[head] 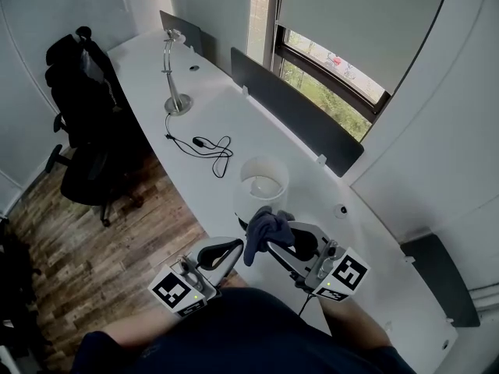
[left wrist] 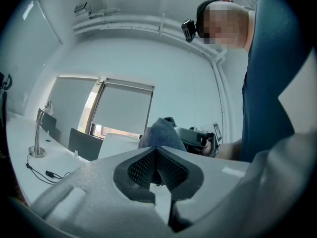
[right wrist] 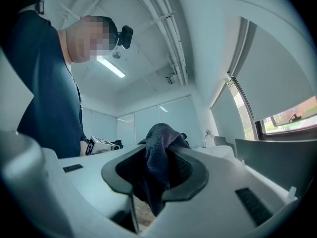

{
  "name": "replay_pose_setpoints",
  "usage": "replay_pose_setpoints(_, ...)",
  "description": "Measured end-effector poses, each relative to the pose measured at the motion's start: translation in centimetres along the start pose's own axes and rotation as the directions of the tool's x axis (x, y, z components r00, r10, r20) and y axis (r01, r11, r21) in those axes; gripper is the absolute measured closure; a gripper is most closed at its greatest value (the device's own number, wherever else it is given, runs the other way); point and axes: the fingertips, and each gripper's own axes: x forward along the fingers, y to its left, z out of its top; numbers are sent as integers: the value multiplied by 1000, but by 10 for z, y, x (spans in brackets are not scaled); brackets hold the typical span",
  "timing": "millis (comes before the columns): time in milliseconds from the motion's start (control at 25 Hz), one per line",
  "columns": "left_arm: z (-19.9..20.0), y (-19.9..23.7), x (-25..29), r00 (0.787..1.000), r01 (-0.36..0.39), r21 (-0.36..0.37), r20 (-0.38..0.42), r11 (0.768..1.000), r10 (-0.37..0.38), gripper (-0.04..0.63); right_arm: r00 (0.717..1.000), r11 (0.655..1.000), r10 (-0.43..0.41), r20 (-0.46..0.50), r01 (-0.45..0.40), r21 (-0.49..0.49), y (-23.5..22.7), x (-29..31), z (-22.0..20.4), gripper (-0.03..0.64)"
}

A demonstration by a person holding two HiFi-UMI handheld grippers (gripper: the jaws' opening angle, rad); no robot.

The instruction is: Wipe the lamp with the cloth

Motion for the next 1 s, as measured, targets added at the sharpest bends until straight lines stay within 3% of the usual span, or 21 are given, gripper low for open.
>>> replay_pose_setpoints(1000,-5,1,-1,1000,-8,-5,-16,1000,8,589,999,997,-32,-42,34,65,4,-1,-38,500)
